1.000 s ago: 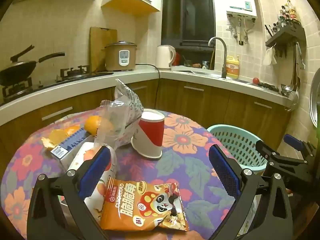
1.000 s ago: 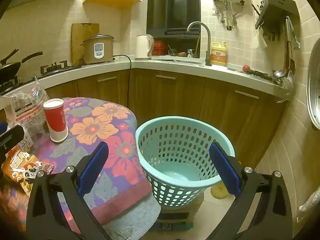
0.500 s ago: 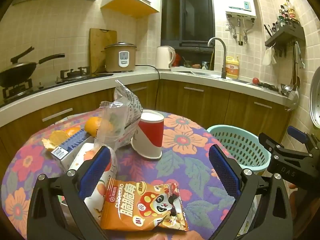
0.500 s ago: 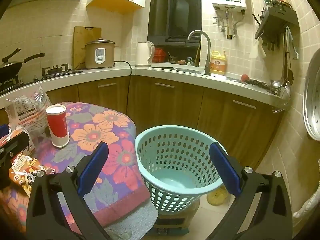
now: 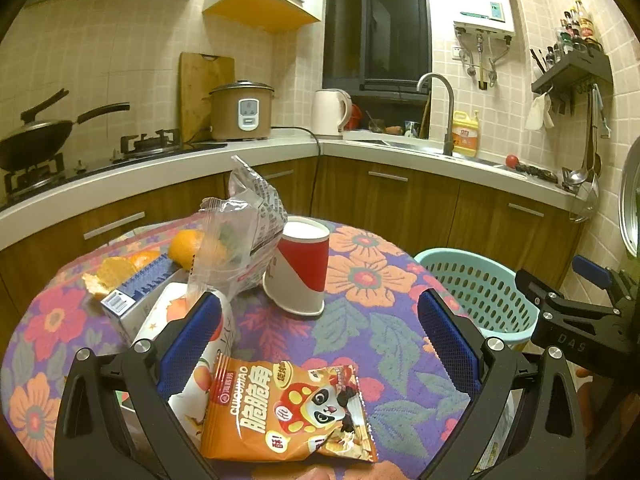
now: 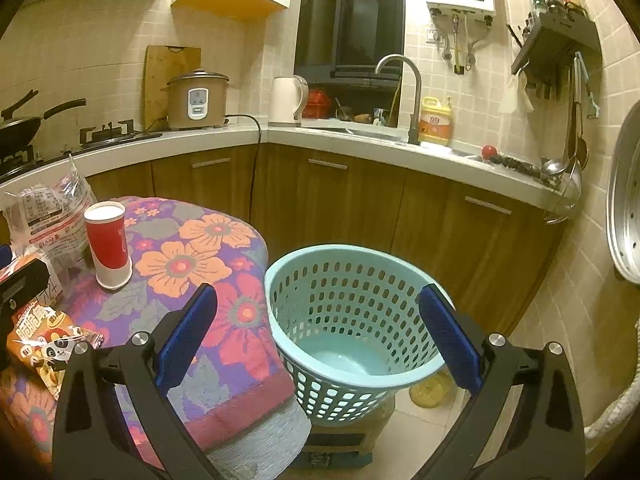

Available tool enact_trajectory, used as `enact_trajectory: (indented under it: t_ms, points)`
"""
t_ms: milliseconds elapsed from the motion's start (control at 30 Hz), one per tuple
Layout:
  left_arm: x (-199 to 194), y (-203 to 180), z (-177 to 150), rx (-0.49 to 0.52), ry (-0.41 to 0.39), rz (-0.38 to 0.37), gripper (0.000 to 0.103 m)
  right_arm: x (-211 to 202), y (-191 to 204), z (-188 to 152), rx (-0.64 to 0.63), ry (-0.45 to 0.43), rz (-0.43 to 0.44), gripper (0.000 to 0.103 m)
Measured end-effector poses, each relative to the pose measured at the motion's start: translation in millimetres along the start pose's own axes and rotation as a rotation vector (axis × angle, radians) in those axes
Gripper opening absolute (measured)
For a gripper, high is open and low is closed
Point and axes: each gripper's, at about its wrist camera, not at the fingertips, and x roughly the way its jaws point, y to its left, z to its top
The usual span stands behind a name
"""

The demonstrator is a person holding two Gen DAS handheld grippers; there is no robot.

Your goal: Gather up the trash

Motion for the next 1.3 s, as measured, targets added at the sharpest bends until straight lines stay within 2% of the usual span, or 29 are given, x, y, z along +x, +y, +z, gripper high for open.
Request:
enact_trajectory:
  t_ms: [1300]
  points:
    - [9.1,6.7,-4.4,-0.007,0.011,-0.004,0.096,0.6,-4.3,3.6,0.013,-0.011,0.013,0.097]
